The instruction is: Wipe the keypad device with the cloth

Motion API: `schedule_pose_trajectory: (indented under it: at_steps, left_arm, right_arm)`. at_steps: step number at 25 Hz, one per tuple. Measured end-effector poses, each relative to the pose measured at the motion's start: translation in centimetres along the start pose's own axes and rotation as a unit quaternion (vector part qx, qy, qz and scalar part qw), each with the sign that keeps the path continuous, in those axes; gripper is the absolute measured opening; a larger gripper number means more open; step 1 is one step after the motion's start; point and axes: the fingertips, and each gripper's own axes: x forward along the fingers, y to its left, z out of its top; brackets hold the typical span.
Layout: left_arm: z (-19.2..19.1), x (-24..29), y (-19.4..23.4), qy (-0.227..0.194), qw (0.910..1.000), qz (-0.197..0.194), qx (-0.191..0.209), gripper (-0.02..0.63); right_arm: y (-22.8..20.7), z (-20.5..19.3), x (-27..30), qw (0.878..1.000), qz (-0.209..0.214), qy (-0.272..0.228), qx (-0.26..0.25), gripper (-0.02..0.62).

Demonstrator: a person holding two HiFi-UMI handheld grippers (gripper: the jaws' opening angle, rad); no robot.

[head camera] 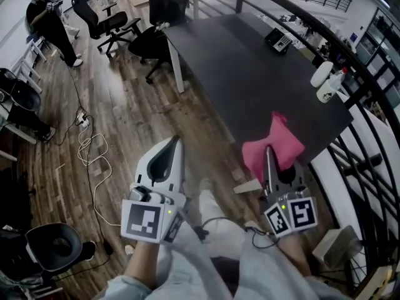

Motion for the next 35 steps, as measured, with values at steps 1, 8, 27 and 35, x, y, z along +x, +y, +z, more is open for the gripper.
schedule_pose_trajectory:
  at_steps: [1, 8, 27, 35]
  left_arm:
    - [-0.1, 0.6, 0.4, 0.002, 1.0000, 0.002, 0.001, 0.014]
    - [0.6, 5.2, 4.2, -0.011, 0.9996, 0.026, 0.009, 0.014]
    - [1.1, 17.9, 11.6, -0.003, 0.9992, 0.039, 0.013, 0.014]
    - [1.0, 22.9, 12.1, -0.001, 0.9998, 0.011, 0.014, 0.013]
  right_arm:
    - [-0.1, 0.0, 0.8, 1.000, 0.004, 0.000, -0.001, 0.029]
    - [-0.8, -0.4, 7.8, 0.999, 0.024, 0.009, -0.027, 0.029]
    - [-5.2, -0.2, 22.5, 1.000, 0.030, 0.005, -0.002, 0.029]
    - [-8.1, -0.7, 25.2, 1.000, 0.004, 0.008, 0.003, 0.029]
